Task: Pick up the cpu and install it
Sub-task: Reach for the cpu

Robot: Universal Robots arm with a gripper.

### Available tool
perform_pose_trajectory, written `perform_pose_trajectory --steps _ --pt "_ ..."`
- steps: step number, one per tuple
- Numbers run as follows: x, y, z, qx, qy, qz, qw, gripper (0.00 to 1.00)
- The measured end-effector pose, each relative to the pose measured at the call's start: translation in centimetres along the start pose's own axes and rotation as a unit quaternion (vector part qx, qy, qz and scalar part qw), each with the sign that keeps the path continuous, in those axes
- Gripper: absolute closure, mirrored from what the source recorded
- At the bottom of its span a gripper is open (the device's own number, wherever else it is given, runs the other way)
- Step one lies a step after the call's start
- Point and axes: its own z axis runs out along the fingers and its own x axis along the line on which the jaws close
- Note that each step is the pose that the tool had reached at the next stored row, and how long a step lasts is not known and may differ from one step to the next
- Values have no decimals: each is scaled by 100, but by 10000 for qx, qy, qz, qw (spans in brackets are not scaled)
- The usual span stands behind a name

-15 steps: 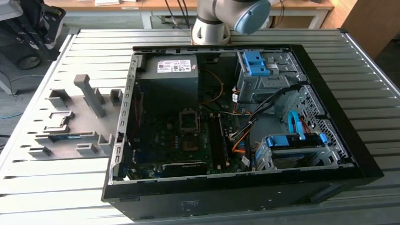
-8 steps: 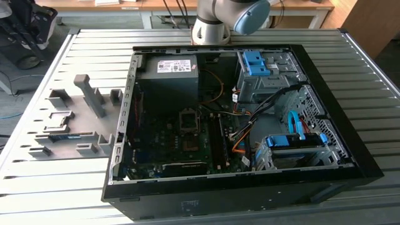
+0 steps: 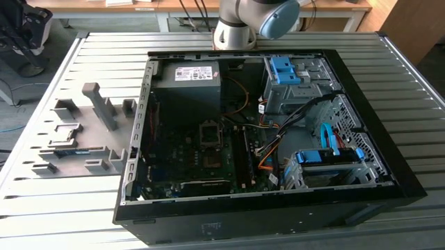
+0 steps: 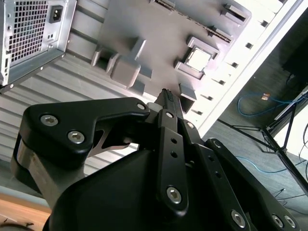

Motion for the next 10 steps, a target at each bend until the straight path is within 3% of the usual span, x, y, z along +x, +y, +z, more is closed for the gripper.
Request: perform_pose_trajectory --steps 10 --pt "160 -13 11 -1 -2 0 10000 90"
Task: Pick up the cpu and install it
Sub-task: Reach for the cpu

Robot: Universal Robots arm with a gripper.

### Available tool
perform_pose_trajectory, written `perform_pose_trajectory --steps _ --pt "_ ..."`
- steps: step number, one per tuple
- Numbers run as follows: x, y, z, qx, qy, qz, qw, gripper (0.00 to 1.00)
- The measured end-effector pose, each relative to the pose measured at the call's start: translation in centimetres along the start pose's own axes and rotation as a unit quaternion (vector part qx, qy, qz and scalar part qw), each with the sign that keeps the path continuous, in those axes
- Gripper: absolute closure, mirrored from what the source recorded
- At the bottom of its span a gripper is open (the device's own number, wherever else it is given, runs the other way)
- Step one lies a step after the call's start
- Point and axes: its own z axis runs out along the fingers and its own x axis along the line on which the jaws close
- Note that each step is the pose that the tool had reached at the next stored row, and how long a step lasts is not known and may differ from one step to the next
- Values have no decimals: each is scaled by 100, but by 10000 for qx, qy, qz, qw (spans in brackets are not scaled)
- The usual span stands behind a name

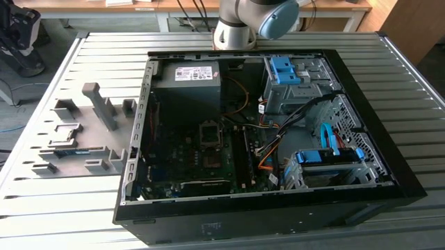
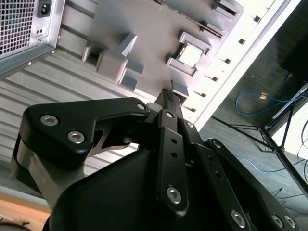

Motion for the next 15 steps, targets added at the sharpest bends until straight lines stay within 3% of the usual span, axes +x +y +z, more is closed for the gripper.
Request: perform_pose_trajectory --steps 6,15 --pt "9 -1 88 1 2 0 10000 90" --pt "37 -5 127 1 2 0 10000 90"
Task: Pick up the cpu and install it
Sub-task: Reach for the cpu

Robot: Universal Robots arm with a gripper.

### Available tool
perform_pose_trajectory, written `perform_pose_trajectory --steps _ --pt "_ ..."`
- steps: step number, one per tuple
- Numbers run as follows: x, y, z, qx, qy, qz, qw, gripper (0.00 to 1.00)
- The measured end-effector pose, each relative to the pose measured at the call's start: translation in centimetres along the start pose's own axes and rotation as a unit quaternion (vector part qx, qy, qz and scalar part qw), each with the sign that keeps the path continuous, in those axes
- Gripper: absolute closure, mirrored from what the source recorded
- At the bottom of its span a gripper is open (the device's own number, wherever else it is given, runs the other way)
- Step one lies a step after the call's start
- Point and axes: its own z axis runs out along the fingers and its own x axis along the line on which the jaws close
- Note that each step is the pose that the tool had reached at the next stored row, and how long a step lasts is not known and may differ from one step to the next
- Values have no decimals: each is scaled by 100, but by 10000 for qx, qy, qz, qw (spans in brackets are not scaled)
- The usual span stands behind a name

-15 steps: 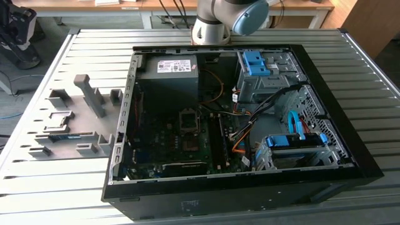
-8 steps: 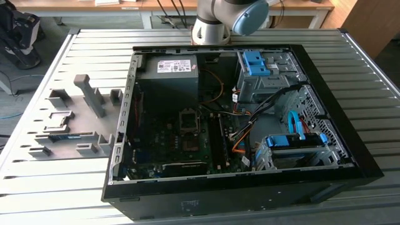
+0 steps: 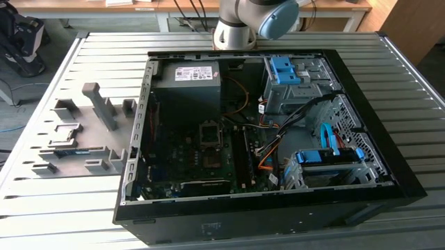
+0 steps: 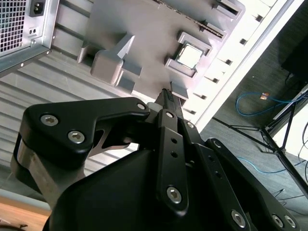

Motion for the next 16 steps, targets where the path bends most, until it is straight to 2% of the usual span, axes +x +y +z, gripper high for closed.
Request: perform_pose_trajectory --steps 16 --pt "60 -6 43 0 0 0 10000 90"
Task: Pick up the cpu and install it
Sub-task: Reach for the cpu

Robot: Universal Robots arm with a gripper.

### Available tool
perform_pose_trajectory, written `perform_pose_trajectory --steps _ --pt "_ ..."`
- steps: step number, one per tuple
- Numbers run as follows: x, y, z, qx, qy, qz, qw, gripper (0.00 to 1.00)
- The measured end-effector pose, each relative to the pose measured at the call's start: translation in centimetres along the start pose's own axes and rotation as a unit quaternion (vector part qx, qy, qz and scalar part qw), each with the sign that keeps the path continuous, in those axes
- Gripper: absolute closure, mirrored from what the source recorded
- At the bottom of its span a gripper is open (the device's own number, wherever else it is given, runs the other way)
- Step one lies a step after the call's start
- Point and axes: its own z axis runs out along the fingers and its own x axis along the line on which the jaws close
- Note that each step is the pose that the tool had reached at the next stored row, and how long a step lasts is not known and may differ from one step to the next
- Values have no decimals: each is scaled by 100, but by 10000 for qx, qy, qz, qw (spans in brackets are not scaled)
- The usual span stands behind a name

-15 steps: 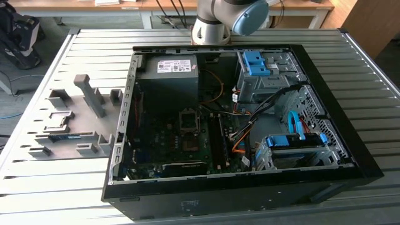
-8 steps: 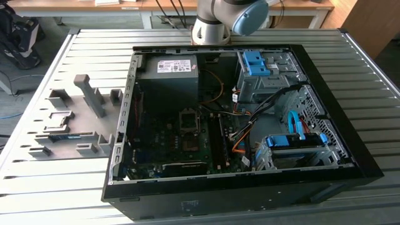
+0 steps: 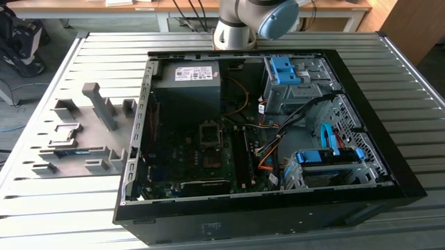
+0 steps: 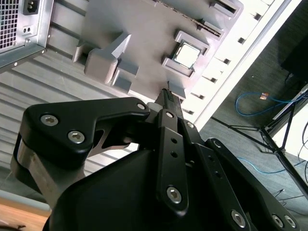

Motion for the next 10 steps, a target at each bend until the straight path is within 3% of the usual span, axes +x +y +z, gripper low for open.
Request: perform_pose_trajectory --steps 10 --pt "48 -5 20 0 0 0 10000 90"
